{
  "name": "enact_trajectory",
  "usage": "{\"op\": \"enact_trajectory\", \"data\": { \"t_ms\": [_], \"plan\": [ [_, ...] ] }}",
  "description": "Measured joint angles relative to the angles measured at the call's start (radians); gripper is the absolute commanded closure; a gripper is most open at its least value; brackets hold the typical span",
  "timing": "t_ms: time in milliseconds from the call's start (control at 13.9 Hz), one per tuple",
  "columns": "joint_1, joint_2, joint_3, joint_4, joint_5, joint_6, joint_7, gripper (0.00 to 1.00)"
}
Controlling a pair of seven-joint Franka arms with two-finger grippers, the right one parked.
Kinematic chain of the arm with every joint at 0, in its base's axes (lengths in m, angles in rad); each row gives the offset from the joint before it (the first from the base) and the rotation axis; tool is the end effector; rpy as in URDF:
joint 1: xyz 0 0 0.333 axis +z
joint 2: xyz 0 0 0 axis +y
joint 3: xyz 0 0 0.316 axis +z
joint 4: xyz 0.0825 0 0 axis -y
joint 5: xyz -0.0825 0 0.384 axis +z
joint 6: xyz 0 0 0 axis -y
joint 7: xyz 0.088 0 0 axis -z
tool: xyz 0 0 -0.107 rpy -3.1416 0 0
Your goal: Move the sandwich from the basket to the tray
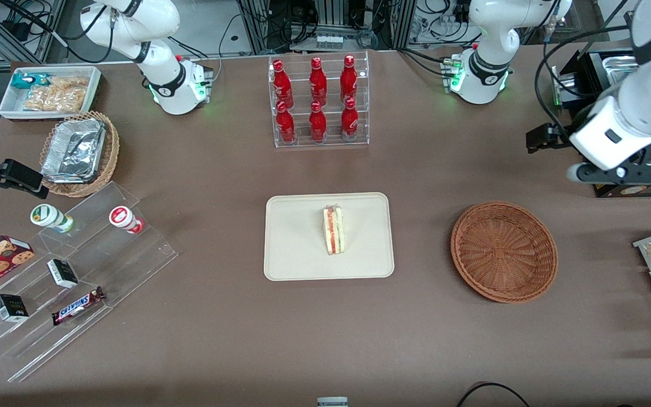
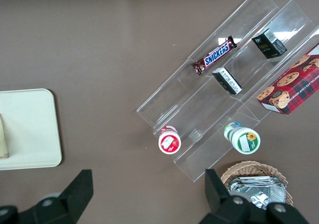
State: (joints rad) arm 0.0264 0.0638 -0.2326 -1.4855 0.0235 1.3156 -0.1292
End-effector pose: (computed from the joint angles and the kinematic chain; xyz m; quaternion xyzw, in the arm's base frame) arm 0.5349 -0.1045 0.6103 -0.9926 0.0372 0.1134 0.0236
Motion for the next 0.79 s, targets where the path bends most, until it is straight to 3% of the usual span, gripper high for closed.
{"op": "enact_trajectory", "data": {
  "t_ms": [288, 792],
  "plan": [
    [-0.030, -0.111, 0.000, -0.127, 0.068, 0.027, -0.002, 0.00],
    [-0.030, -0.134, 0.009, -0.130, 0.026, 0.070, -0.018, 0.00]
  ]
}}
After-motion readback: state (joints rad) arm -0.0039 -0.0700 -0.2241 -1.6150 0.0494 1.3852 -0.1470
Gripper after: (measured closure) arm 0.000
